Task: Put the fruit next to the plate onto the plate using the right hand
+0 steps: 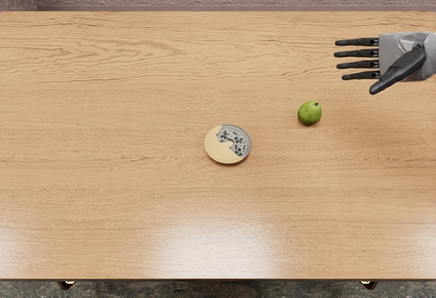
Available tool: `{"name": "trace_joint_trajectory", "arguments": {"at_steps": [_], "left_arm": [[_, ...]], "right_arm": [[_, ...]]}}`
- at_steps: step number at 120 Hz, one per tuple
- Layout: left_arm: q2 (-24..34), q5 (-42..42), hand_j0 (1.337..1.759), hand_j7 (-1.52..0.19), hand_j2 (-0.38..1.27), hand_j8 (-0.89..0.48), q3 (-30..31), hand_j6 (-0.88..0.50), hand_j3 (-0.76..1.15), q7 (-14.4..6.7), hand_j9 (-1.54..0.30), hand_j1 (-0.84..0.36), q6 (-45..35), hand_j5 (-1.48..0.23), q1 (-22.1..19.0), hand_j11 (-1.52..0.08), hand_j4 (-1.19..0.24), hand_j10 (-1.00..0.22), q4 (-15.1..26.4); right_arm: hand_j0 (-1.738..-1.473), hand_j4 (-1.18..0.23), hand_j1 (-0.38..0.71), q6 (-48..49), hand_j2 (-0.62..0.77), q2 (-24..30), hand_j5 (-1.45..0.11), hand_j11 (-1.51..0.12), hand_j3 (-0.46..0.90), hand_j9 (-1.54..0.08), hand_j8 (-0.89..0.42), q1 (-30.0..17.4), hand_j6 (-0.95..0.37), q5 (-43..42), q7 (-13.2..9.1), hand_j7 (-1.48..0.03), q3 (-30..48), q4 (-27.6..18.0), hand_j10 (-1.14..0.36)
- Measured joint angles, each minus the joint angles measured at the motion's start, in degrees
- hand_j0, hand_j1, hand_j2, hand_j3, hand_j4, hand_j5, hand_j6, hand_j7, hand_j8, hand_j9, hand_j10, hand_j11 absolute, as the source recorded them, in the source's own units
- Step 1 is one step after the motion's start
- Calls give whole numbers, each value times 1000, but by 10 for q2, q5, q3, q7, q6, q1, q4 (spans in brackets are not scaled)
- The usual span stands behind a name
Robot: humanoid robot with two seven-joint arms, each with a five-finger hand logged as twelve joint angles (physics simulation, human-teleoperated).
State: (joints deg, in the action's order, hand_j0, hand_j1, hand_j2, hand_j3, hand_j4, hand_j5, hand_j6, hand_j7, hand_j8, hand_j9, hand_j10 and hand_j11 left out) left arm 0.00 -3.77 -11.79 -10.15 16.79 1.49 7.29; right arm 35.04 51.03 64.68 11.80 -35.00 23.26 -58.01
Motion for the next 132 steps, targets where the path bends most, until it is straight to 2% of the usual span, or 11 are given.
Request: {"name": "trace_joint_trajectory", "arguments": {"at_steps": [23,45,61,84,106,132], "left_arm": [[0,0,1658,-18,3,-14,0,-14,0,0,-18,332,0,-18,0,-18,-14,-14,0],[0,0,1658,-18,3,-14,0,-14,0,0,-18,332,0,-18,1,-18,-14,-14,0],[0,0,1658,-18,3,-14,0,-14,0,0,-18,332,0,-18,2,-18,-14,-14,0],[0,0,1658,-18,3,-14,0,-14,0,0,-18,332,0,-18,2,-18,-14,-14,0],[0,-1,1658,-18,3,-14,0,-14,0,0,-18,332,0,-18,7,-18,-14,-14,1],[0,-1,1658,-18,3,-14,0,-14,0,0,-18,333,0,-18,7,-18,-14,-14,1]], "right_arm": [[-1658,0,-349,0,-1,-4,0,0,0,0,2,3,2,-7,0,0,-2,-5,1],[-1658,0,-349,0,0,-48,0,0,0,0,1,35,2,-86,0,0,-3,-6,1],[-1658,0,-349,0,0,-102,0,0,0,0,0,61,1,-196,0,0,-5,-24,0],[-1658,-1,-349,0,0,-116,0,0,0,0,-1,105,-1,-287,0,0,-58,-54,-1],[-1658,-2,-349,-76,0,-109,0,0,0,0,-2,138,-2,-389,0,0,-121,-67,-1],[-1658,-3,-349,-162,0,-121,0,0,0,0,-3,136,-4,-501,0,0,-156,-109,-2]]}}
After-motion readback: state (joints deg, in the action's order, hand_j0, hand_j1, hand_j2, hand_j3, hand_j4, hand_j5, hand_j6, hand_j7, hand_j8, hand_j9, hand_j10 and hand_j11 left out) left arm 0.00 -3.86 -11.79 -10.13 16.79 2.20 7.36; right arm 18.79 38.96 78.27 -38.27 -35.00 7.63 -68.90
